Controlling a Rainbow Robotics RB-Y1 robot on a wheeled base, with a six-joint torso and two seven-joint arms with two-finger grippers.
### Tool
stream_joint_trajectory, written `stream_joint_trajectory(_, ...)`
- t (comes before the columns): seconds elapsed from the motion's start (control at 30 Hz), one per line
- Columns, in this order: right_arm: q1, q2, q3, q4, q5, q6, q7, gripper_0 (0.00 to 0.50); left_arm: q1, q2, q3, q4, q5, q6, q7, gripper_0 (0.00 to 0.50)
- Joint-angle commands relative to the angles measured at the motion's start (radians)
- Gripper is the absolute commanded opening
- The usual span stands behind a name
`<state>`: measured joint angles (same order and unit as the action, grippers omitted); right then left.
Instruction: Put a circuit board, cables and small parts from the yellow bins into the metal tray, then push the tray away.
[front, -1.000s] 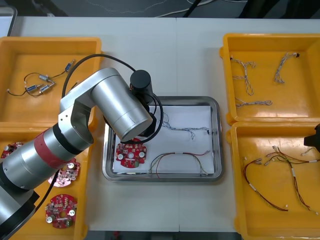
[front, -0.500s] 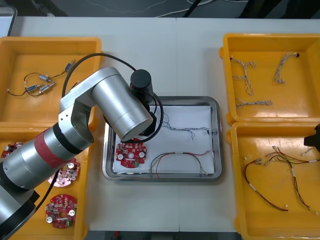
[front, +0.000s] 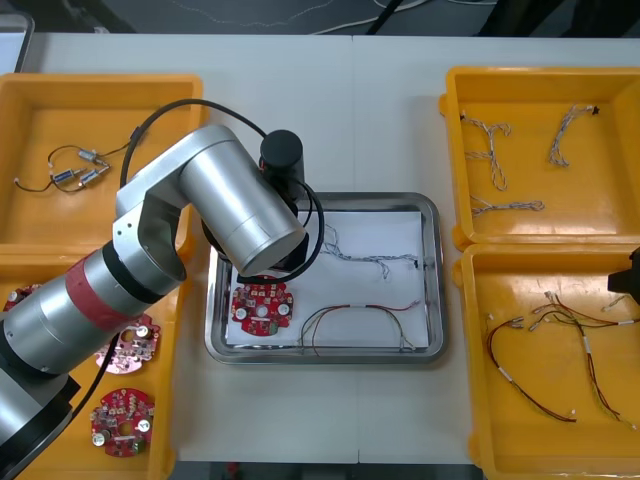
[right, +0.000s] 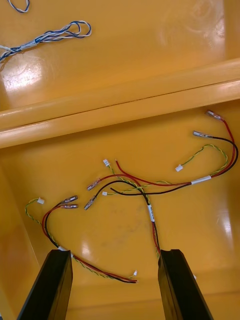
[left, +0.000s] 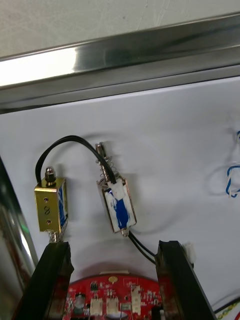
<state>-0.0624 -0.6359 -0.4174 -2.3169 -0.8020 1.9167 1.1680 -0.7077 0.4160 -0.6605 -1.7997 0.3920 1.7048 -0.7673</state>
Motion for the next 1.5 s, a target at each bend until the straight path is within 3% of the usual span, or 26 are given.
stream_joint_trajectory(0.03,0.016,-0.001,-0.021,-0.032,-0.008,0.003,-0.042,0.500,-0.055,0.017,0.078,-0.104,0.073,0.068,0.046,0.500)
stream_joint_trajectory(0.4,0.016,-0.001,-0.021,-0.032,-0.008,0.003,-0.042,0.500,-0.056,0.138,0.202,-0.245,0.238,0.167,0.045,0.500)
stream_joint_trajectory(0.7,0.013,-0.008,-0.021,-0.035,-0.014,0.003,-0.042,0.500,-0.055,0.317,0.285,-0.293,0.390,0.190,0.034,0.500)
stream_joint_trajectory(0.87,0.016,-0.045,0.031,-0.084,-0.019,0.003,-0.059,0.500,-0.046,0.408,0.318,-0.293,0.452,0.190,0.022,0.500)
stream_joint_trajectory(1.33,-0.031,-0.074,0.220,-0.182,-0.052,0.003,-0.027,0.500,0.103,0.616,0.535,-0.303,0.637,0.153,-0.118,0.500)
stream_joint_trajectory(1.5,-0.071,-0.088,0.289,-0.190,-0.115,0.003,-0.004,0.500,0.194,0.670,0.598,-0.320,0.662,0.105,-0.175,0.500)
